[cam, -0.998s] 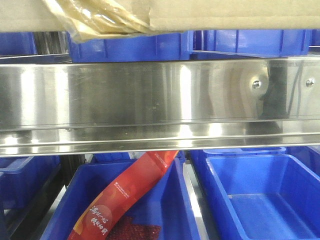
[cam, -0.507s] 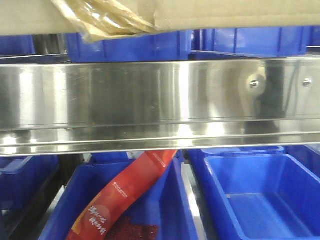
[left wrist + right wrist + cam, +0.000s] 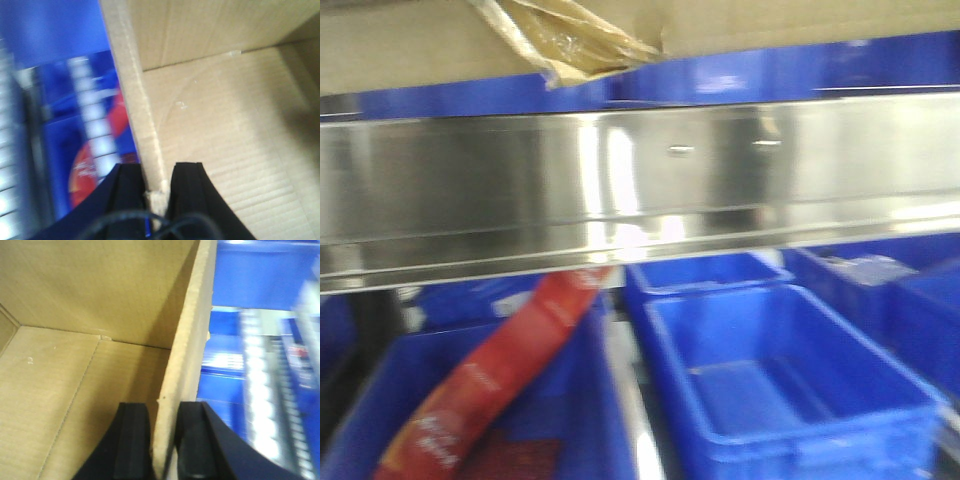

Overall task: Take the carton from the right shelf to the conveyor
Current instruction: 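Hold the carton with both grippers while driving toward the red conveyor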

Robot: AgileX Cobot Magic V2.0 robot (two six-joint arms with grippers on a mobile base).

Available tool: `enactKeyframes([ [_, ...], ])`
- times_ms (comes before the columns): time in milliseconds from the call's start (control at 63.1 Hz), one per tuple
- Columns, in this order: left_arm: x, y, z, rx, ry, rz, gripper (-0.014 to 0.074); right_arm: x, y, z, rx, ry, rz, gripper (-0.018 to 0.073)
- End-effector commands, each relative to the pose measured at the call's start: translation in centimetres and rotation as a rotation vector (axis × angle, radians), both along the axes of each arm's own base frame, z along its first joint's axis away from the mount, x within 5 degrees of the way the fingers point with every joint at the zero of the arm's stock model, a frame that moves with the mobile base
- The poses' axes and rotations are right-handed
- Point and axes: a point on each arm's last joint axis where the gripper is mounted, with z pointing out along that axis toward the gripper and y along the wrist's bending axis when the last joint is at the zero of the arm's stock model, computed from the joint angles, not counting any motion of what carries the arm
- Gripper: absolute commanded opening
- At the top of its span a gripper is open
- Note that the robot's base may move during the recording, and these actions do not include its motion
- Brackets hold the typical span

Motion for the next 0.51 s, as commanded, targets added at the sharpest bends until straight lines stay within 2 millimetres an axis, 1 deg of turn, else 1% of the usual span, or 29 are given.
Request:
enactKeyframes([
  [0,-0.53,-0.04,0.69,-0.016,-0.037,-0.018,-0.0016,-0.06,-0.39,1.07,0.014,-0.094,-0.021,-0.0067],
  [491,-0.53,-0.04,0.69,-0.016,-0.037,-0.018,-0.0016,-0.06,-0.39,1.07,0.014,-0.094,-0.021,-0.0067],
])
